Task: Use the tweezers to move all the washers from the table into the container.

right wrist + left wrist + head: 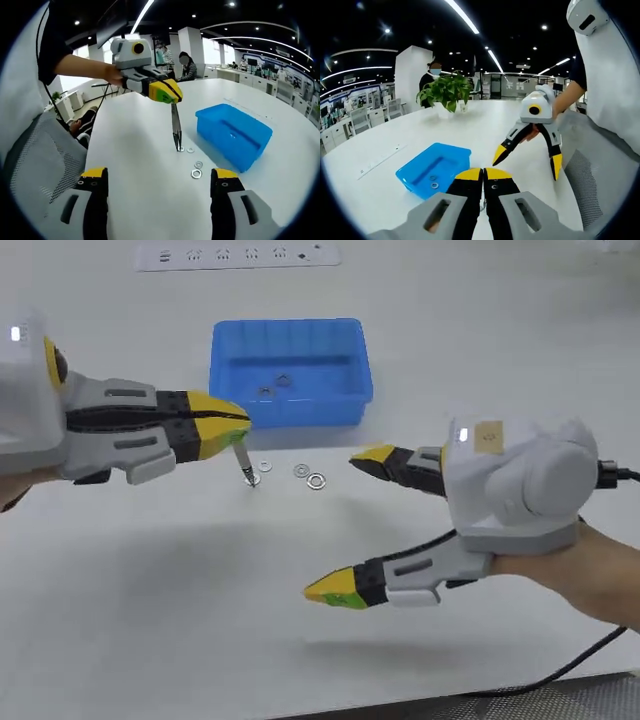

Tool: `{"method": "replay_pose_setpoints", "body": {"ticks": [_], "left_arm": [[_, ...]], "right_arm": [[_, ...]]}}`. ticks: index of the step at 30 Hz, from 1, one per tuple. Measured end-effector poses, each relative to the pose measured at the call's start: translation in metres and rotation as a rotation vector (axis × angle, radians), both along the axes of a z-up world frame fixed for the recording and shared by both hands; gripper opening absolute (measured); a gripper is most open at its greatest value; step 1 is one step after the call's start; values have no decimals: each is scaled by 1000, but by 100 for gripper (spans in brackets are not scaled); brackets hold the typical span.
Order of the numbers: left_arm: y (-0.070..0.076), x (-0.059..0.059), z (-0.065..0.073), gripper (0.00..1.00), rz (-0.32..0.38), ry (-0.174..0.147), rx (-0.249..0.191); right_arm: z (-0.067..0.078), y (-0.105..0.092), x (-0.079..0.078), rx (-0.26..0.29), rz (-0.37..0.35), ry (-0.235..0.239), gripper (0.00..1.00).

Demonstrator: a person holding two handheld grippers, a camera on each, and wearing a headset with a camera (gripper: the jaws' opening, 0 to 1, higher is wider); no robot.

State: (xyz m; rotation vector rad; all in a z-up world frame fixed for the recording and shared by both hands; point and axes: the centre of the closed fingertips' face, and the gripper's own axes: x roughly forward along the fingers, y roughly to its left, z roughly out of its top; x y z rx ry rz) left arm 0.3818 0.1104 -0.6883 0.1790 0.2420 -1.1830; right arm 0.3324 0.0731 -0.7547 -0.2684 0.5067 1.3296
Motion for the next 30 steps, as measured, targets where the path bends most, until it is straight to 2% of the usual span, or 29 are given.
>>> {"method": "replay_pose_setpoints", "body": {"ticks": [7, 14, 22, 26, 30], "left_arm": [[-7, -6, -2, 4, -72, 3, 39], [-5, -7, -3, 4, -101, 17, 54], [-4, -7, -4, 4, -101, 23, 55], [-5, -8, -5, 4, -104, 21, 60], [-5, -7, -6, 4, -105, 19, 65]], "right_arm": [[4, 30, 13, 6, 73, -22, 76], [-2, 48, 20, -36, 170, -48, 65], [-5, 62, 28, -38, 215, -56, 44], [-3, 67, 29, -35, 240, -74, 29], [-7, 69, 30, -48, 258, -69, 27]]}}
